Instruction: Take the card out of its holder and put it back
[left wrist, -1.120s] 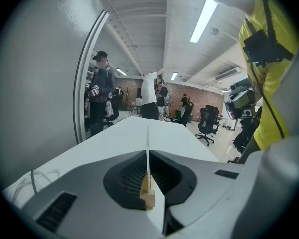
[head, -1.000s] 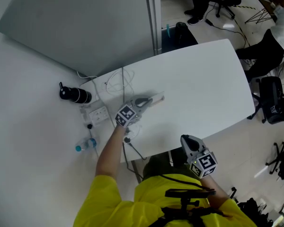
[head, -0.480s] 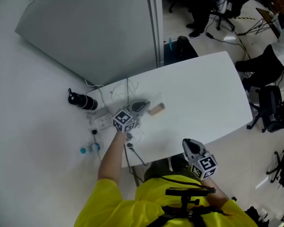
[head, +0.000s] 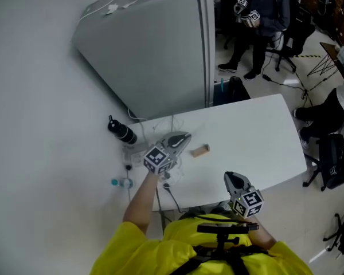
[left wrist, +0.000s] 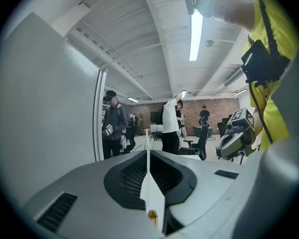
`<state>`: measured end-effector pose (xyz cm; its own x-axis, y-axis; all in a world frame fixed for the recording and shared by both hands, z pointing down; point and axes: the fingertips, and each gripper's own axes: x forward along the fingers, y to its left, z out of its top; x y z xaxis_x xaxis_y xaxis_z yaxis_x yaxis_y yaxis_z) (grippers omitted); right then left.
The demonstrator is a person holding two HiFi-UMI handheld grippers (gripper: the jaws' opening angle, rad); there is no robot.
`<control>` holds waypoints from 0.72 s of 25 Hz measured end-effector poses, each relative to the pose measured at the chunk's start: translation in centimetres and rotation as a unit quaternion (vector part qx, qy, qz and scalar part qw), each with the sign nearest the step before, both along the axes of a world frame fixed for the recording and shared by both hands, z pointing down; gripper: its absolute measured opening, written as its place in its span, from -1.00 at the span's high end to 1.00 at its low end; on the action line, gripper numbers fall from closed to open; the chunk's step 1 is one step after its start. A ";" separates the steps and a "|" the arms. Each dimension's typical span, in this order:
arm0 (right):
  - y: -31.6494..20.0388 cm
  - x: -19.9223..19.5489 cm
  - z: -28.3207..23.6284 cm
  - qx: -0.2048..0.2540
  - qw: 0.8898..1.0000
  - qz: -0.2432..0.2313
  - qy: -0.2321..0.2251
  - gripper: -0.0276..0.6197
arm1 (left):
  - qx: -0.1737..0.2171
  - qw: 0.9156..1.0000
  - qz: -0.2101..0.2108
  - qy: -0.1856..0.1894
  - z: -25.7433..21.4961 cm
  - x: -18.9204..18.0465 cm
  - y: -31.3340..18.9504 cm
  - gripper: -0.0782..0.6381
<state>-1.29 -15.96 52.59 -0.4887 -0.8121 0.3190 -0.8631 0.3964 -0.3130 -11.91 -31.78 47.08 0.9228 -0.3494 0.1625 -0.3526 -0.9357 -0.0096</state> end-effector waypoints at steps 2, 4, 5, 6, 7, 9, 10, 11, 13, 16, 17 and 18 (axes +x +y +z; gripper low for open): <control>0.0 0.2 -0.3 0.006 1.000 -0.002 0.002 0.90 | 0.009 1.000 0.002 -0.001 -0.9 0.0 0.7 0.76; 0.0 0.5 -0.4 0.011 1.000 -0.004 0.005 0.90 | 0.014 1.000 0.001 0.002 -1.5 0.0 1.2 0.76; 0.0 0.6 -0.5 0.013 1.000 -0.005 0.007 0.90 | 0.015 1.000 0.001 0.004 -1.7 -0.1 1.4 0.76; -0.1 0.6 -0.6 0.015 1.000 -0.006 0.008 0.90 | 0.015 1.000 0.002 0.004 -1.8 -0.2 1.5 0.76; -0.1 0.7 -0.5 0.016 1.000 -0.006 0.009 0.90 | 0.016 1.000 0.003 0.002 -1.9 -0.3 1.7 0.76; -0.1 0.8 -0.3 0.014 1.000 -0.003 0.009 0.90 | 0.015 1.000 0.006 -0.003 -1.9 -0.4 1.9 0.76; -0.1 0.9 -0.1 0.012 1.000 -0.001 0.008 0.90 | 0.014 1.000 0.007 -0.005 -1.8 -0.4 1.9 0.76; -0.1 1.0 0.0 0.010 1.000 0.001 0.007 0.90 | 0.014 1.000 0.006 -0.006 -1.8 -0.3 1.9 0.76; -0.2 0.9 0.1 0.009 1.000 0.000 0.007 0.90 | 0.016 1.000 0.003 0.001 -1.9 -0.4 1.7 0.76; -0.2 0.7 0.2 0.007 1.000 -0.004 0.011 0.90 | 0.008 1.000 0.002 0.014 -2.0 -0.5 1.5 0.76; -0.3 0.7 0.2 0.006 1.000 -0.005 0.010 0.90 | 0.006 1.000 0.001 0.014 -1.9 -0.5 1.5 0.76; -0.4 0.7 0.1 0.005 1.000 -0.005 0.010 0.90 | 0.005 1.000 0.002 0.011 -1.8 -0.5 1.4 0.76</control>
<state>-0.59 -16.35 52.72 -0.4900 -0.8109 0.3199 -0.8653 0.4079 -0.2914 -12.40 -30.36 45.25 0.9273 -0.3477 0.1384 -0.3496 -0.9368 -0.0111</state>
